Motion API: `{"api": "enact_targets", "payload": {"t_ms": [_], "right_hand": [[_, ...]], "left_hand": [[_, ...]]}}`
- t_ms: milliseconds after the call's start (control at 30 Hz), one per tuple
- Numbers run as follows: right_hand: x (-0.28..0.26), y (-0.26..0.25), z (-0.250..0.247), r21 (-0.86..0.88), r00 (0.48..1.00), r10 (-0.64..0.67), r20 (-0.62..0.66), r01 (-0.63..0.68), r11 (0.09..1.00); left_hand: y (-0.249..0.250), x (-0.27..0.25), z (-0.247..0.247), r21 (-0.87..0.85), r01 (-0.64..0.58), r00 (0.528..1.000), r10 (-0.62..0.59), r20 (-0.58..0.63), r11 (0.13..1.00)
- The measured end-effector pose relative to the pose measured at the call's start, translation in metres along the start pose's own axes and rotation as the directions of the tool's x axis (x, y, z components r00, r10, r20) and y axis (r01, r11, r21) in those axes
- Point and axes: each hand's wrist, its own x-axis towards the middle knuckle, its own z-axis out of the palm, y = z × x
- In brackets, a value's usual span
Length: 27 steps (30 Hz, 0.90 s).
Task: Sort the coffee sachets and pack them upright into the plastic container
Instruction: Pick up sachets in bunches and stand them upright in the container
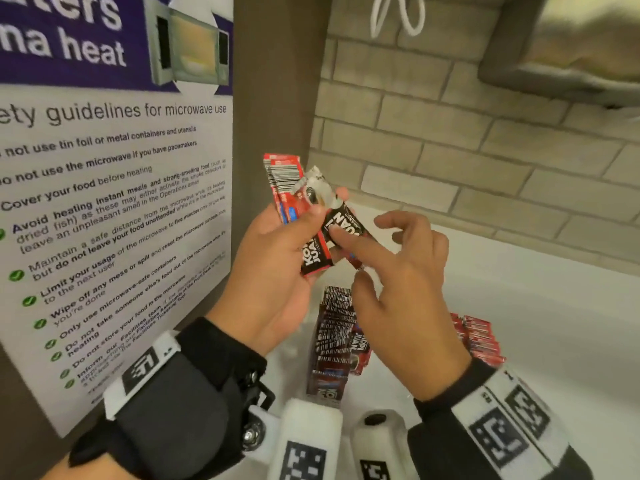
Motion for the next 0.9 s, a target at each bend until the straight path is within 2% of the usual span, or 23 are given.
{"api": "enact_targets", "payload": {"t_ms": [33, 67, 100, 133, 167, 200, 233, 267, 300, 367, 433, 467, 533, 633, 667, 700, 767, 833, 900], "right_hand": [[0.002, -0.002, -0.002, 0.141, 0.998, 0.065, 0.019, -0.067, 0.988], [0.003, -0.003, -0.005, 0.339, 0.979, 0.189, 0.075, -0.204, 0.918], [0.005, -0.004, -0.008, 0.548, 0.926, 0.334, 0.177, -0.375, 0.748], [0.006, -0.003, -0.010, 0.706, 0.844, 0.442, 0.305, -0.512, 0.489], [0.007, -0.002, -0.012, 0.783, 0.763, 0.487, 0.425, -0.580, 0.226], [0.008, 0.000, -0.014, 0.802, 0.704, 0.508, 0.496, -0.596, 0.042], [0.009, 0.003, -0.019, 0.804, 0.671, 0.526, 0.522, -0.593, -0.043], [0.010, 0.009, -0.024, 0.810, 0.664, 0.548, 0.509, -0.585, -0.044], [0.013, 0.014, -0.031, 0.819, 0.679, 0.570, 0.463, -0.573, 0.018], [0.017, 0.021, -0.044, 0.798, 0.735, 0.578, 0.355, -0.560, 0.222], [0.021, 0.021, -0.054, 0.761, 0.775, 0.549, 0.313, -0.550, 0.343], [0.022, 0.020, -0.056, 0.760, 0.785, 0.533, 0.316, -0.546, 0.353], [0.020, 0.019, -0.055, 0.785, 0.792, 0.510, 0.336, -0.534, 0.314], [0.016, 0.018, -0.050, 0.835, 0.784, 0.454, 0.423, -0.532, 0.142], [0.015, 0.020, -0.049, 0.843, 0.786, 0.434, 0.441, -0.528, 0.100], [0.015, 0.023, -0.051, 0.851, 0.794, 0.427, 0.432, -0.516, 0.098], [0.020, 0.032, -0.060, 0.865, 0.824, 0.459, 0.332, -0.460, 0.200], [0.026, 0.042, -0.071, 0.836, 0.852, 0.478, 0.215, -0.413, 0.361], [0.025, 0.051, -0.073, 0.725, 0.860, 0.479, 0.177, -0.443, 0.528]], "left_hand": [[-0.001, 0.001, 0.000, -0.015, -0.016, 0.999, 0.015, -0.034, 1.000], [-0.001, 0.002, 0.000, -0.024, -0.027, 0.998, 0.026, -0.064, 0.999], [-0.001, 0.002, 0.000, -0.031, -0.034, 0.997, 0.032, -0.076, 0.999], [-0.002, 0.001, 0.001, -0.038, -0.037, 0.997, 0.034, -0.068, 0.999], [-0.004, -0.002, 0.003, -0.052, -0.030, 0.999, 0.028, -0.045, 0.998], [-0.007, -0.006, 0.003, -0.066, -0.010, 1.000, 0.009, -0.021, 0.998], [-0.010, -0.011, 0.003, -0.078, 0.019, 1.000, -0.019, -0.002, 0.997], [-0.013, -0.015, 0.001, -0.079, 0.044, 0.999, -0.044, 0.009, 0.996], [-0.016, -0.019, -0.002, -0.069, 0.059, 0.998, -0.058, 0.012, 0.996], [-0.018, -0.025, -0.007, -0.020, 0.051, 0.999, -0.051, -0.003, 0.998], [-0.015, -0.025, -0.008, 0.051, 0.048, 0.999, -0.047, -0.021, 0.998], [-0.015, -0.025, -0.008, 0.085, 0.054, 0.998, -0.052, -0.023, 0.995], [-0.016, -0.025, -0.004, 0.137, 0.070, 0.997, -0.066, -0.028, 0.988], [-0.026, -0.031, -0.001, 0.238, 0.149, 0.989, -0.147, -0.024, 0.960], [-0.029, -0.033, -0.002, 0.282, 0.185, 0.982, -0.190, -0.010, 0.942], [-0.029, -0.036, -0.004, 0.325, 0.214, 0.974, -0.228, 0.006, 0.921], [-0.021, -0.034, -0.011, 0.370, 0.224, 0.971, -0.241, 0.001, 0.902], [-0.004, -0.026, -0.024, 0.331, 0.165, 0.986, -0.157, -0.051, 0.929], [0.013, -0.018, -0.038, 0.257, 0.085, 0.993, -0.059, -0.106, 0.963]]}}
